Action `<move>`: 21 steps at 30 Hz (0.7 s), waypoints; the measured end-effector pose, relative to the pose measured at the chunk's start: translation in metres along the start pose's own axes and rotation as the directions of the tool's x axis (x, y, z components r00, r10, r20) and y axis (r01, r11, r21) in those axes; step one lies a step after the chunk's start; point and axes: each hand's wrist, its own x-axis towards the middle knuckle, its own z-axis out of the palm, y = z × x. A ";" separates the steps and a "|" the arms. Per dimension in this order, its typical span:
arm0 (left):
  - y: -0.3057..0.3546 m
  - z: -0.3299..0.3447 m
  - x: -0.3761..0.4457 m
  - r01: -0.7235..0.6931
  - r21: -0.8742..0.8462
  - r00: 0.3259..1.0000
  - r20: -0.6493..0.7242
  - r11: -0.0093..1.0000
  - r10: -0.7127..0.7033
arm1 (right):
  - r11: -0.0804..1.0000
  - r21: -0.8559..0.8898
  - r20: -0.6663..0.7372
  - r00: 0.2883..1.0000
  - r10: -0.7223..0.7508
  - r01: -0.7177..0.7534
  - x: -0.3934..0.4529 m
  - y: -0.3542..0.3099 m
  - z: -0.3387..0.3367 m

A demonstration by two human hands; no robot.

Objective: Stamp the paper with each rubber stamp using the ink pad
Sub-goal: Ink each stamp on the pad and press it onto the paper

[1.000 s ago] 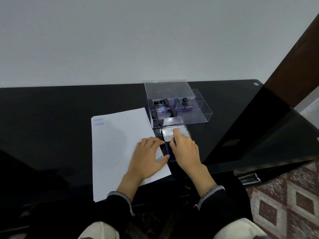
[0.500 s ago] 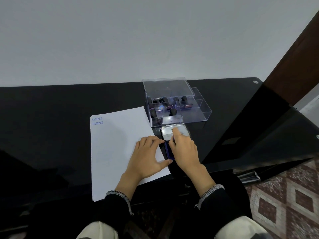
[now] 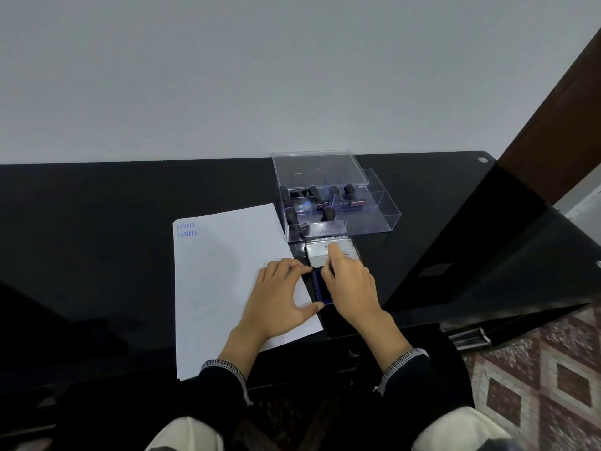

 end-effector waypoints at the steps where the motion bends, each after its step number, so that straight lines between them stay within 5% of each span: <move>1: 0.000 0.000 0.000 0.001 0.002 1.000 0.003 1.000 -0.001 | 1.000 0.002 -0.007 1.000 0.001 -0.001 -0.002 0.001 0.001; 21: 0.002 -0.003 0.000 0.034 -0.096 0.999 0.024 0.995 -0.032 | 1.000 -0.012 -0.013 1.000 0.006 -0.006 0.004 -0.001 -0.003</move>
